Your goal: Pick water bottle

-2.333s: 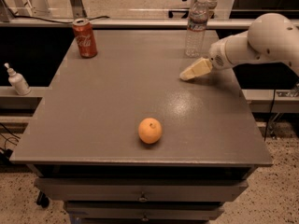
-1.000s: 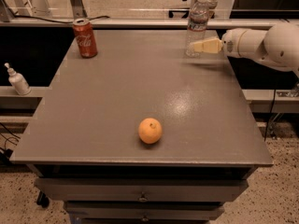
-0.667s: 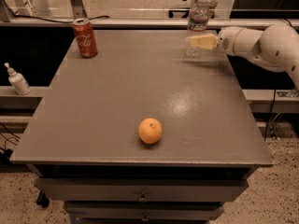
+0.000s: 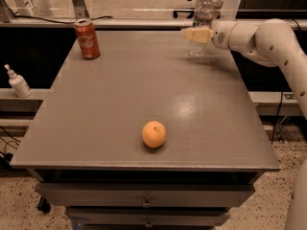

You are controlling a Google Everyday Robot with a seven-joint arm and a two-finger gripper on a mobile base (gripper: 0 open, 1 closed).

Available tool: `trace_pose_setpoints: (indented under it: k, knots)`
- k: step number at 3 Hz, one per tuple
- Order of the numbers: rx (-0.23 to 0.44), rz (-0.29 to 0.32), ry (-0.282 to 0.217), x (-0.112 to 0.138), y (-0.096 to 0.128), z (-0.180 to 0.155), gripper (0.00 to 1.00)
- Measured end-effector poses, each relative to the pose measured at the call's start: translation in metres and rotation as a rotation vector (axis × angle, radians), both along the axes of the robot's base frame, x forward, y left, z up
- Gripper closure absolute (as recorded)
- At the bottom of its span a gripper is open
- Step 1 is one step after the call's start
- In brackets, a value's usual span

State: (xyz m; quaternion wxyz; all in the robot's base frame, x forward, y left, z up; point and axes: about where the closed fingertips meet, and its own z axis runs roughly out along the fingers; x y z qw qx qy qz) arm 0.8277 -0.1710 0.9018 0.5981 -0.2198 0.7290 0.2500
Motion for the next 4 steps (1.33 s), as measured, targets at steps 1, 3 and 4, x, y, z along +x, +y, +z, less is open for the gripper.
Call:
trace_pose_setpoints:
  k: [1, 3, 4]
  knots:
    - [0.002, 0.028, -0.004, 0.002, 0.012, 0.001, 0.39]
    - [-0.001, 0.083, -0.047, -0.024, 0.034, 0.022, 0.85]
    - [0.015, 0.142, -0.091, -0.052, 0.055, 0.048, 1.00]
